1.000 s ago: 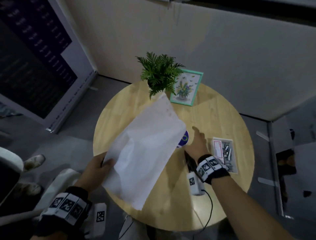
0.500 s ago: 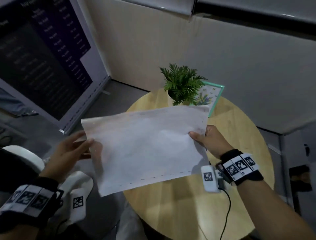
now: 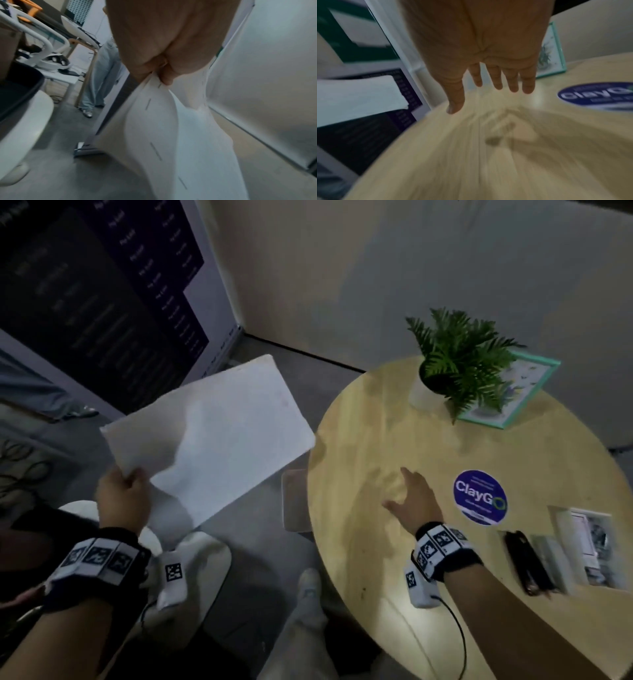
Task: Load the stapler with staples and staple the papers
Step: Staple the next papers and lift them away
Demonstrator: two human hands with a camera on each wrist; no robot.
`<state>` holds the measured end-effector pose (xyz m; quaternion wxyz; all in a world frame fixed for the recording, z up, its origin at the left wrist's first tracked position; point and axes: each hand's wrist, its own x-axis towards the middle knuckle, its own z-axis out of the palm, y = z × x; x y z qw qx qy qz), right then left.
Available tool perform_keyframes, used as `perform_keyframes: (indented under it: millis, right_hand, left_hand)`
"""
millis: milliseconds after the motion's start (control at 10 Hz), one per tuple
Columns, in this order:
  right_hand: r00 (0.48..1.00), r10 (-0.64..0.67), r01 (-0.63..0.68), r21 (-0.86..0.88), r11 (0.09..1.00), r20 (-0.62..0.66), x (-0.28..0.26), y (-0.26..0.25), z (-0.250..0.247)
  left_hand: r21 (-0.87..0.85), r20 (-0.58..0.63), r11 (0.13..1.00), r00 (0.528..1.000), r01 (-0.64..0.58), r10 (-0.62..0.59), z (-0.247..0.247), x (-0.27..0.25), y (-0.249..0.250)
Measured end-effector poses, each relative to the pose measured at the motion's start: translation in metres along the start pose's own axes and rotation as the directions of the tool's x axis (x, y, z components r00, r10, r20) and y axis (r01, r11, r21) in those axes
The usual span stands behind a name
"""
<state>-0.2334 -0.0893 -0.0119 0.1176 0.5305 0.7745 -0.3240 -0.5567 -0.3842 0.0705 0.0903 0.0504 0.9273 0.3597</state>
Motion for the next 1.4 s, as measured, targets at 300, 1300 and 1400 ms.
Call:
perform_keyframes:
  millis: [300,1300,1400]
  right_hand:
    - [0.979,0.169,-0.140,-0.232,0.963,0.114,0.002,0.022,0.066]
    - [0.980,0.165,-0.133,-0.256,0.957,0.108,-0.002,0.022,0.071]
    - [0.984,0.153,-0.122,-0.287,0.950,0.089,0.000,0.026,0.074]
  left_hand:
    - [0.219,0.203,0.966,0.962,0.137,-0.182,0.092,0.028,-0.074]
    - [0.466,0.709,0.859,0.670,-0.212,-0.219,0.307,0.035,-0.068]
    - [0.463,0.687,0.873,0.684,-0.154,-0.244,0.301,0.028,-0.071]
